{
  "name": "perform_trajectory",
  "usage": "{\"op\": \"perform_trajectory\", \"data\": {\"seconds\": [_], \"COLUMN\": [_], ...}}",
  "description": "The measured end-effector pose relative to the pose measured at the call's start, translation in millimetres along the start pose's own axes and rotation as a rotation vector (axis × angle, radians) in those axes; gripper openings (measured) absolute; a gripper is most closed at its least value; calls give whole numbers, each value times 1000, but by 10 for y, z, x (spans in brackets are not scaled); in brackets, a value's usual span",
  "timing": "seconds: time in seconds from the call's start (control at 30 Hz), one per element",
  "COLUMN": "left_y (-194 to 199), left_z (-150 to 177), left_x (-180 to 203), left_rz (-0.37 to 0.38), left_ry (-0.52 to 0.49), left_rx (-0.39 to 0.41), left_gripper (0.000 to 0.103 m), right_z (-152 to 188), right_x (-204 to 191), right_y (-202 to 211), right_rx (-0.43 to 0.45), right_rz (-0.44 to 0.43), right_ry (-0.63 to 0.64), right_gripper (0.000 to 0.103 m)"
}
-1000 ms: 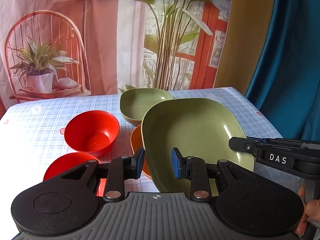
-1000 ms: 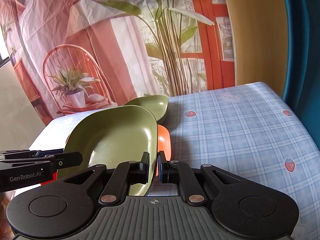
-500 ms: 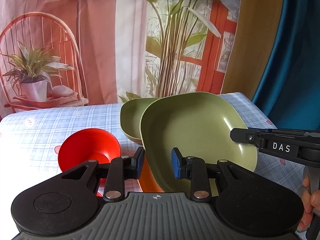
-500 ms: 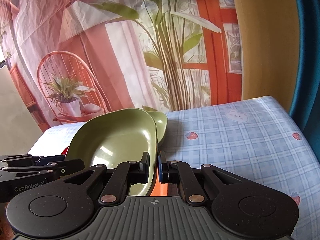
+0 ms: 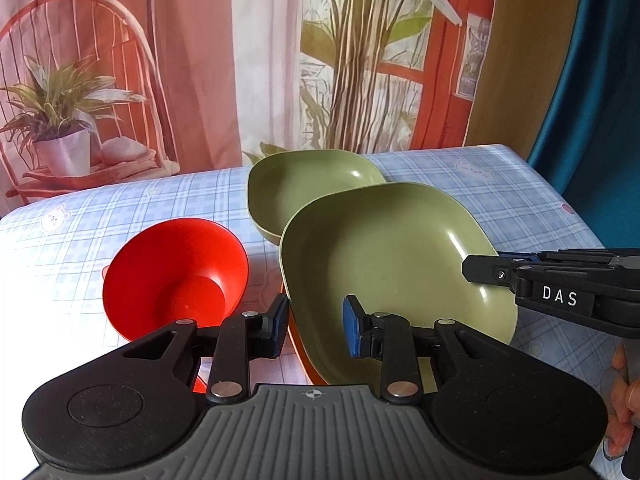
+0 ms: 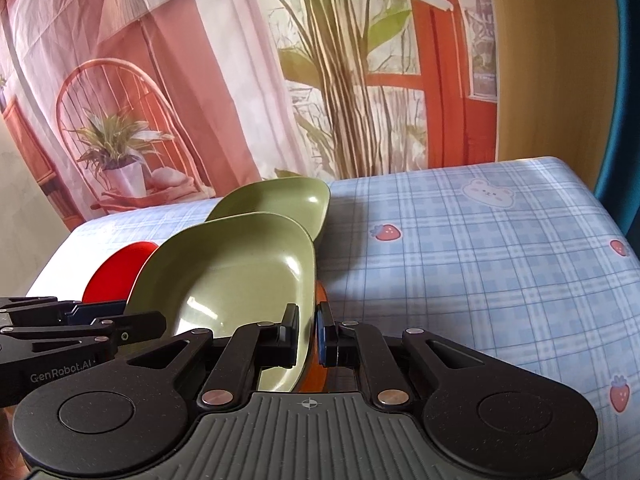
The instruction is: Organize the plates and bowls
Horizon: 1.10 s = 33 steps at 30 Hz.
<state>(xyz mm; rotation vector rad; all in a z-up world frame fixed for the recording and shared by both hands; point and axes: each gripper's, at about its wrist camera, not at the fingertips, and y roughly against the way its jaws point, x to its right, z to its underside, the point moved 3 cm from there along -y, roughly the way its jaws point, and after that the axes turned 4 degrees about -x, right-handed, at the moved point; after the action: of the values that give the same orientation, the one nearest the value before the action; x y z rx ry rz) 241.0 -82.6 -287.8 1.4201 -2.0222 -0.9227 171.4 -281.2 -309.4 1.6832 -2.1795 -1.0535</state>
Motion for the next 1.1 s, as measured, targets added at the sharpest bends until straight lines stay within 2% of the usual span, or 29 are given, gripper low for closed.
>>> {"op": "perform_trajectory", "data": {"seconds": [0.8, 0.87, 0.97, 1.1], "left_y": [-135, -138, -113, -100], "left_z": [82, 83, 75, 67], "left_x": [16, 14, 13, 22], "left_rz": [-37, -35, -43, -39], "left_ry": [-41, -40, -40, -36], "left_rx": [-22, -21, -4, 7], "left_gripper": [31, 32, 32, 33], "right_z": [93, 94, 106, 121], "right_x": [-73, -74, -97, -124], "right_y": [-116, -112, -107, -90], "right_rx": [-4, -3, 1, 6], "right_rz": [47, 48, 56, 58], "right_ry": [77, 79, 93, 107], "right_gripper": [9, 11, 19, 21]}}
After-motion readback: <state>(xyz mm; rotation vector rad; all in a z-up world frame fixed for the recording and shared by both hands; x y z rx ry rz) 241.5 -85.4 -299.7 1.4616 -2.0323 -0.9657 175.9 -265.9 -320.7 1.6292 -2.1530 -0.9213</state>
